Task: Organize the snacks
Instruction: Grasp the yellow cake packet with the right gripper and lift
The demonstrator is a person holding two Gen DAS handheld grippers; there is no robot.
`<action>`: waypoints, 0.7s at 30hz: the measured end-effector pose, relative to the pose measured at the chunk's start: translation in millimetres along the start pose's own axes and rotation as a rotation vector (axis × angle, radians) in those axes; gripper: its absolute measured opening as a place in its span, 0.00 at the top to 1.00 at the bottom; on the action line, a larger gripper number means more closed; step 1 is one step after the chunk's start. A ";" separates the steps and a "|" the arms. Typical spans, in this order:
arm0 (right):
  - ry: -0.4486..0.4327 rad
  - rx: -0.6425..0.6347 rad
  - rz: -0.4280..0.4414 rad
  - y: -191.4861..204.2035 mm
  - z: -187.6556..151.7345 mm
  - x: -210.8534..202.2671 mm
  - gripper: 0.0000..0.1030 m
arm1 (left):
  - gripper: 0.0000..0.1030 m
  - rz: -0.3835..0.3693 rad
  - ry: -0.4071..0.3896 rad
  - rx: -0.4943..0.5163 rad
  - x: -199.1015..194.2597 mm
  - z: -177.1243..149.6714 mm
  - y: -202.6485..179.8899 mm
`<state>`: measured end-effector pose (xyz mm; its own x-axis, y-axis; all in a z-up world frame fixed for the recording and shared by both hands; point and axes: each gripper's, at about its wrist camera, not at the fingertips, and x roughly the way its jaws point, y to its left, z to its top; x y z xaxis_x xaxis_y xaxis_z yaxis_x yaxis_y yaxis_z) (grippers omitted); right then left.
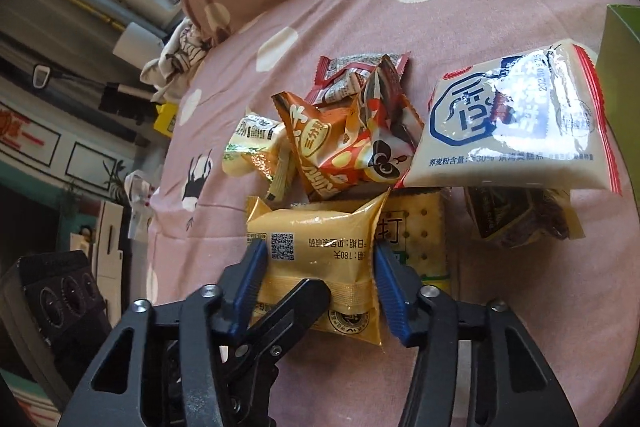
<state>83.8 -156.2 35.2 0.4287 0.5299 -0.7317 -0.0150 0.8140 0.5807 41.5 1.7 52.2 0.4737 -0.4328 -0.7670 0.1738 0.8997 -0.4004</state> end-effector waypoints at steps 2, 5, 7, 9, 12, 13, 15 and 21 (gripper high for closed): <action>-0.014 -0.005 -0.003 2.9 -1.1 -5.1 0.51 | 0.56 0.002 -0.012 0.004 -5.0 -1.3 -4.0; -0.052 -0.024 0.008 9.7 -1.6 -18.1 0.51 | 0.57 0.002 -0.052 0.014 -16.6 -0.7 -13.1; -0.087 -0.037 0.023 14.0 -2.3 -31.3 0.51 | 0.57 0.004 -0.093 0.032 -27.7 0.1 -22.0; -0.130 -0.056 0.021 19.7 -3.3 -46.0 0.51 | 0.57 -0.002 -0.127 0.048 -36.4 1.1 -31.0; -0.192 -0.071 0.021 22.7 -3.4 -69.4 0.51 | 0.57 -0.014 -0.175 0.083 -47.6 4.7 -49.8; -0.211 -0.071 0.023 22.4 -3.1 -76.3 0.51 | 0.57 -0.017 -0.185 0.096 -49.8 5.7 -57.1; -0.256 -0.064 0.032 17.6 -3.4 -94.2 0.51 | 0.57 -0.025 -0.205 0.128 -54.3 7.6 -71.6; -0.402 -0.025 0.019 -3.7 -6.1 -149.9 0.51 | 0.57 -0.091 -0.240 0.275 -59.7 16.6 -127.5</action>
<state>14.0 -237.2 140.6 0.7473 0.4135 -0.5202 -0.0464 0.8134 0.5799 5.4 -86.2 157.4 0.6285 -0.5158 -0.5822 0.4348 0.8536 -0.2868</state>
